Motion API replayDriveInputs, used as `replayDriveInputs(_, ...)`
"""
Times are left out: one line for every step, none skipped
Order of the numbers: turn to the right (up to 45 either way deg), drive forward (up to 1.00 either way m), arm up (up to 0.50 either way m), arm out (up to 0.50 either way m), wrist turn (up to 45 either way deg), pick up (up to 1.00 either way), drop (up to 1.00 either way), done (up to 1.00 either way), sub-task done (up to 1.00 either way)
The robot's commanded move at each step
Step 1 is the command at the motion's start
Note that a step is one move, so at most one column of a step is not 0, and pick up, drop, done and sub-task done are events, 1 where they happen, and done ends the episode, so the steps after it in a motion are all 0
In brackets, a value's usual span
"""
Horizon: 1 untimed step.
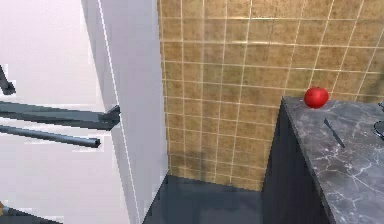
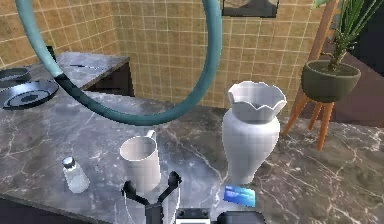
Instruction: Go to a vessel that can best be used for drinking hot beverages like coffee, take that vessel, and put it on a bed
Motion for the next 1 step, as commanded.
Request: replayDriveInputs(45.0, 0.0, 0.0, 0.0, 0.0, 0.0, 0.0, 0.0, 0.0)
